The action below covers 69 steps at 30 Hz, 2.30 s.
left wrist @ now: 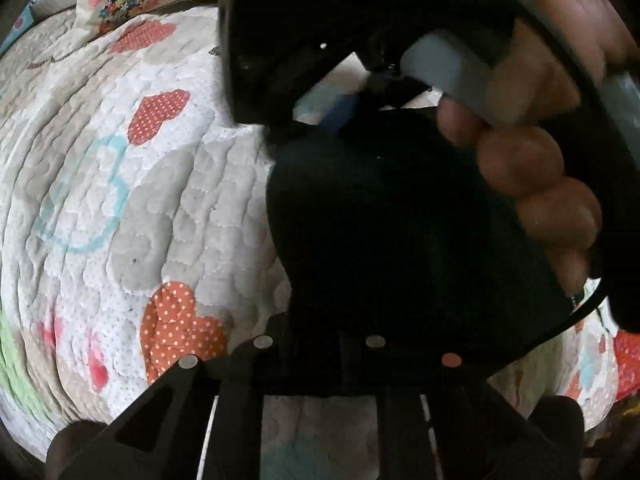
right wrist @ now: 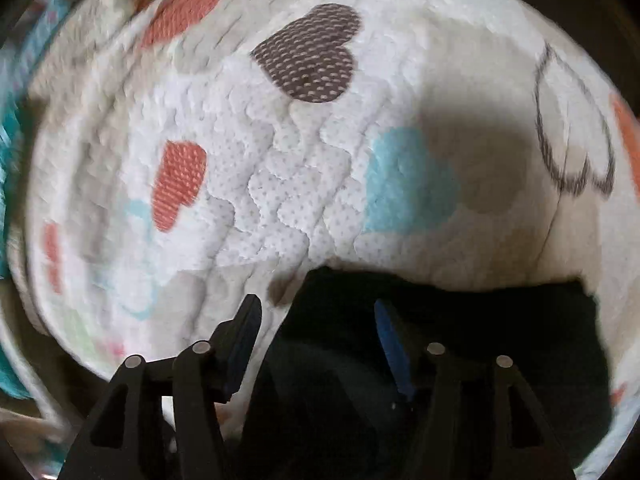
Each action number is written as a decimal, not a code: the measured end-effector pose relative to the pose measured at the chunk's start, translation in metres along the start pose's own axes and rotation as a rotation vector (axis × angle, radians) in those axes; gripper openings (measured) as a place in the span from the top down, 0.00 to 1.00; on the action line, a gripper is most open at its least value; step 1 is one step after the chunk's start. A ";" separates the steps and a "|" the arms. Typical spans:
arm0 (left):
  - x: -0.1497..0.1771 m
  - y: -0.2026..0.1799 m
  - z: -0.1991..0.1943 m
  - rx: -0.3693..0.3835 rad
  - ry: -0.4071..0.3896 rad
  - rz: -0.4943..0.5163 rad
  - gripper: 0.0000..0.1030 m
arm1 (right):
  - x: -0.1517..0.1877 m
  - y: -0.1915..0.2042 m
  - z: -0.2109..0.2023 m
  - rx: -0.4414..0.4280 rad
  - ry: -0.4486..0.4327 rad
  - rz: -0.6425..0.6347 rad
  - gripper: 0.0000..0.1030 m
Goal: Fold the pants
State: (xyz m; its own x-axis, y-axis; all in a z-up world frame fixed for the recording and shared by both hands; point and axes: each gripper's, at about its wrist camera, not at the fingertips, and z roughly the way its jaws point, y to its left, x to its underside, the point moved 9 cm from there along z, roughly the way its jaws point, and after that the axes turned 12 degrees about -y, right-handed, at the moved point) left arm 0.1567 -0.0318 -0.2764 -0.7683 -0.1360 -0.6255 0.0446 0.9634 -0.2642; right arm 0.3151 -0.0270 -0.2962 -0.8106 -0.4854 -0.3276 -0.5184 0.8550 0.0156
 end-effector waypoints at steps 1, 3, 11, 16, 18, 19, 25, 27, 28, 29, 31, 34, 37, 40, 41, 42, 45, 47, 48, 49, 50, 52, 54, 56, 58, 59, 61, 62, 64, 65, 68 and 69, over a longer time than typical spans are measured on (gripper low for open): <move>0.000 0.002 0.000 0.008 0.007 -0.016 0.88 | 0.000 0.003 -0.001 0.015 -0.006 -0.024 0.80; -0.002 0.008 -0.003 0.028 0.014 -0.058 0.88 | -0.001 0.006 -0.006 -0.024 -0.019 0.013 0.88; -0.008 0.053 -0.017 0.018 0.016 -0.194 0.89 | -0.012 0.034 -0.014 -0.075 -0.068 0.050 0.89; -0.007 0.081 -0.015 -0.016 0.040 -0.242 0.84 | -0.026 0.066 -0.016 -0.134 -0.105 0.059 0.89; -0.003 0.085 -0.012 0.015 0.076 -0.300 0.83 | -0.024 0.066 -0.009 -0.147 -0.096 0.088 0.82; -0.002 0.087 -0.014 0.030 0.077 -0.325 0.80 | -0.022 0.063 -0.007 -0.155 -0.096 0.101 0.77; -0.004 0.105 -0.038 0.019 0.026 -0.386 0.54 | -0.008 -0.010 -0.066 -0.235 -0.309 0.399 0.60; 0.000 0.118 -0.048 -0.009 -0.001 -0.421 0.54 | 0.008 -0.029 -0.090 -0.238 -0.366 0.447 0.60; 0.000 0.123 -0.052 -0.020 -0.007 -0.436 0.54 | 0.008 -0.034 -0.094 -0.256 -0.381 0.468 0.59; 0.002 0.128 -0.055 -0.034 -0.014 -0.450 0.54 | 0.010 -0.031 -0.099 -0.289 -0.385 0.494 0.57; 0.000 0.141 -0.056 -0.065 -0.025 -0.456 0.54 | 0.029 -0.019 -0.099 -0.410 -0.365 0.556 0.57; 0.002 0.150 -0.073 -0.093 -0.040 -0.438 0.54 | 0.058 0.003 -0.084 -0.531 -0.317 0.588 0.57; 0.001 0.147 -0.089 -0.115 -0.061 -0.400 0.52 | 0.074 0.004 -0.048 -0.438 -0.272 0.612 0.57; -0.008 0.136 -0.100 -0.137 -0.085 -0.337 0.47 | 0.091 -0.028 -0.050 -0.302 -0.345 0.673 0.58; -0.009 0.134 -0.104 -0.145 -0.091 -0.314 0.46 | 0.098 -0.036 -0.057 -0.315 -0.372 0.704 0.58; -0.011 0.131 -0.104 -0.150 -0.093 -0.298 0.46 | 0.110 -0.046 -0.069 -0.337 -0.403 0.740 0.57; -0.014 0.114 -0.104 -0.143 -0.089 -0.242 0.46 | 0.145 -0.079 -0.101 -0.315 -0.480 0.781 0.49; -0.014 0.095 -0.099 -0.132 -0.074 -0.200 0.46 | 0.173 -0.108 -0.115 -0.278 -0.520 0.831 0.44; -0.013 0.085 -0.094 -0.126 -0.063 -0.179 0.46 | 0.186 -0.120 -0.119 -0.268 -0.533 0.859 0.44; -0.010 0.073 -0.089 -0.117 -0.046 -0.154 0.46 | 0.203 -0.134 -0.122 -0.262 -0.549 0.896 0.44; -0.008 0.063 -0.086 -0.112 -0.031 -0.133 0.46 | 0.219 -0.145 -0.125 -0.257 -0.560 0.925 0.44; -0.003 0.044 -0.079 -0.105 -0.006 -0.094 0.46 | 0.248 -0.166 -0.127 -0.246 -0.578 0.994 0.43; 0.002 0.030 -0.076 -0.101 0.013 -0.060 0.46 | 0.269 -0.182 -0.124 -0.250 -0.586 1.054 0.42; 0.006 0.014 -0.071 -0.101 0.031 -0.020 0.46 | 0.284 -0.196 -0.123 -0.254 -0.593 1.081 0.42; 0.008 0.004 -0.071 -0.098 0.035 0.006 0.46 | 0.290 -0.202 -0.119 -0.262 -0.598 1.101 0.42; 0.007 -0.002 -0.070 -0.093 0.039 0.020 0.46 | 0.292 -0.204 -0.118 -0.268 -0.600 1.106 0.42; 0.005 -0.018 -0.066 -0.066 0.053 0.046 0.46 | 0.292 -0.206 -0.116 -0.276 -0.605 1.109 0.42; 0.003 -0.026 -0.064 -0.054 0.058 0.058 0.46 | 0.294 -0.208 -0.116 -0.281 -0.609 1.112 0.42; -0.007 -0.048 -0.058 -0.024 0.054 0.102 0.46 | 0.292 -0.207 -0.116 -0.295 -0.621 1.116 0.42; -0.013 -0.058 -0.055 -0.013 0.049 0.126 0.46 | 0.292 -0.208 -0.117 -0.295 -0.629 1.113 0.42; -0.031 -0.098 -0.041 0.034 0.046 0.220 0.46 | 0.295 -0.211 -0.117 -0.296 -0.644 1.112 0.42; -0.038 -0.115 -0.034 0.057 0.052 0.258 0.46 | 0.295 -0.212 -0.117 -0.297 -0.648 1.114 0.42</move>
State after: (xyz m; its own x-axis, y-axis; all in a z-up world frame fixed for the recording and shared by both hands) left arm 0.1590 -0.1297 -0.1975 -0.7584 0.1263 -0.6395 0.2781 0.9500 -0.1422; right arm 0.1535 -0.3727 -0.2854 -0.6062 0.6915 -0.3928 0.2288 0.6246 0.7466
